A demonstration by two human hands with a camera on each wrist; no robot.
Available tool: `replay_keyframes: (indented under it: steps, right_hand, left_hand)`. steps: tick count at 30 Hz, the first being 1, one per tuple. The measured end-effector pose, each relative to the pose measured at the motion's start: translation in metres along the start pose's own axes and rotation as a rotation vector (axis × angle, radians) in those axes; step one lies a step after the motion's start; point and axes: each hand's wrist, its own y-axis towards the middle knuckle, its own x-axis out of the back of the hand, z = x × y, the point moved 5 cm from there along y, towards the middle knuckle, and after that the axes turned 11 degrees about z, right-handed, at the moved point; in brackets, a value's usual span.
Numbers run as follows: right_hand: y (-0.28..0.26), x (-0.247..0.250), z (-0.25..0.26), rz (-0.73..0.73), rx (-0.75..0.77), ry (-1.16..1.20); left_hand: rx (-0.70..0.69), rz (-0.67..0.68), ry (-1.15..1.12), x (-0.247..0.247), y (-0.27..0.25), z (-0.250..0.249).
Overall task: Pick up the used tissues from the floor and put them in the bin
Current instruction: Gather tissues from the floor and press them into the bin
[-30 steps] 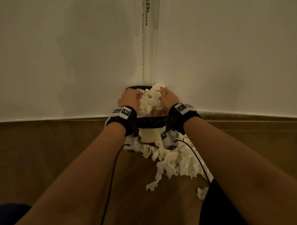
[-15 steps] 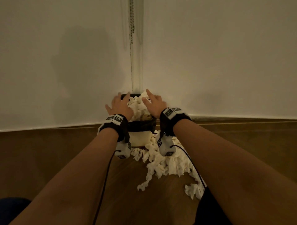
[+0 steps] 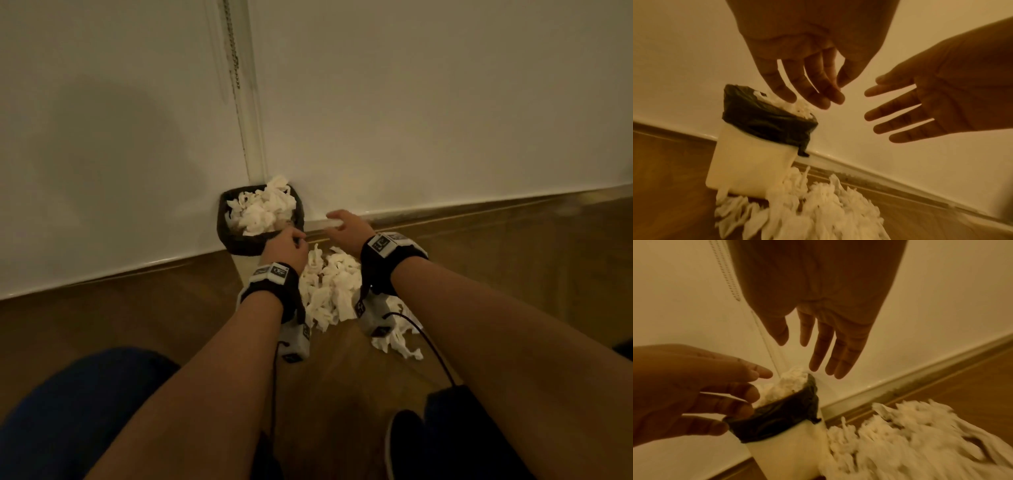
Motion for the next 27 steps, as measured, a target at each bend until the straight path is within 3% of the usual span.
replay_keyframes:
  steps: [3, 10, 15, 21, 24, 27]
  right_hand:
    - [-0.014, -0.009, -0.044, 0.028, -0.110, 0.004]
    - [-0.029, -0.037, -0.151, 0.136, -0.327, -0.021]
    - [-0.038, -0.045, -0.227, 0.012, -0.488, 0.086]
    - [-0.056, -0.038, -0.294, -0.115, -0.653, 0.184]
    - [-0.061, -0.036, -0.313, -0.130, -0.708, 0.185]
    - [-0.058, -0.035, -0.318, -0.146, -0.714, 0.160]
  left_hand:
    - [-0.004, 0.164, 0.024, -0.038, -0.007, 0.000]
    - [0.026, 0.402, 0.257, -0.122, -0.010, 0.025]
    - [-0.070, 0.566, 0.349, -0.200, -0.009, 0.024]
    - [-0.366, 0.683, 0.472, -0.283, -0.019, 0.014]
    - [-0.354, 0.825, 0.633, -0.313, -0.024, 0.027]
    - [-0.364, 0.837, 0.729, -0.326, -0.021, 0.037]
